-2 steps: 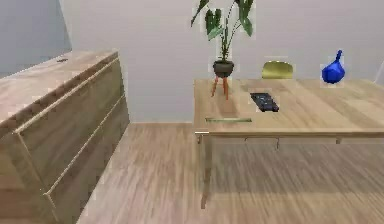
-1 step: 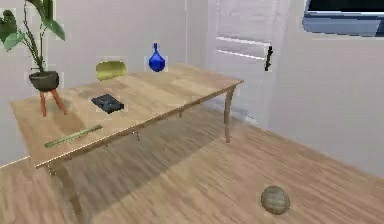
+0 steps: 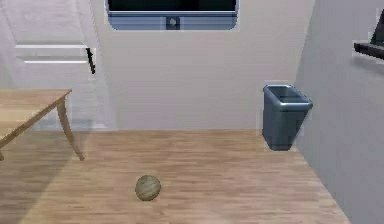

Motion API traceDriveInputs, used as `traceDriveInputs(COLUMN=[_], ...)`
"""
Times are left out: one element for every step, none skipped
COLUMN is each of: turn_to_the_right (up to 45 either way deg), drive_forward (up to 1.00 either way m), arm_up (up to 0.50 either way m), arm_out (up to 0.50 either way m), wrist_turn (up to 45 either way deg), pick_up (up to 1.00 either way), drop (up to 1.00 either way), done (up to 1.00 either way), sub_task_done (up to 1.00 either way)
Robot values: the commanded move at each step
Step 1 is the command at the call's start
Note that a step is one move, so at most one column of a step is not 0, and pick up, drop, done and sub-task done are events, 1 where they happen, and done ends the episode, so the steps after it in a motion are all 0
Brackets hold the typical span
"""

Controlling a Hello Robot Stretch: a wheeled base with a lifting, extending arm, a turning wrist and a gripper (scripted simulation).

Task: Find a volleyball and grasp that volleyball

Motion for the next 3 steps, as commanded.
traceDriveInputs(turn_to_the_right=[0.0, -45.0, -45.0], drive_forward=[0.45, 0.0, 0.0], arm_up=[0.0, 0.0, 0.0], arm_out=[0.0, 0.0, 0.0], wrist_turn=[0.0, 0.0, 0.0], pick_up=[0.0, 0.0, 0.0], drop=[0.0, 0.0, 0.0], done=[0.0, 0.0, 0.0], sub_task_done=[0.0, 0.0, 0.0])
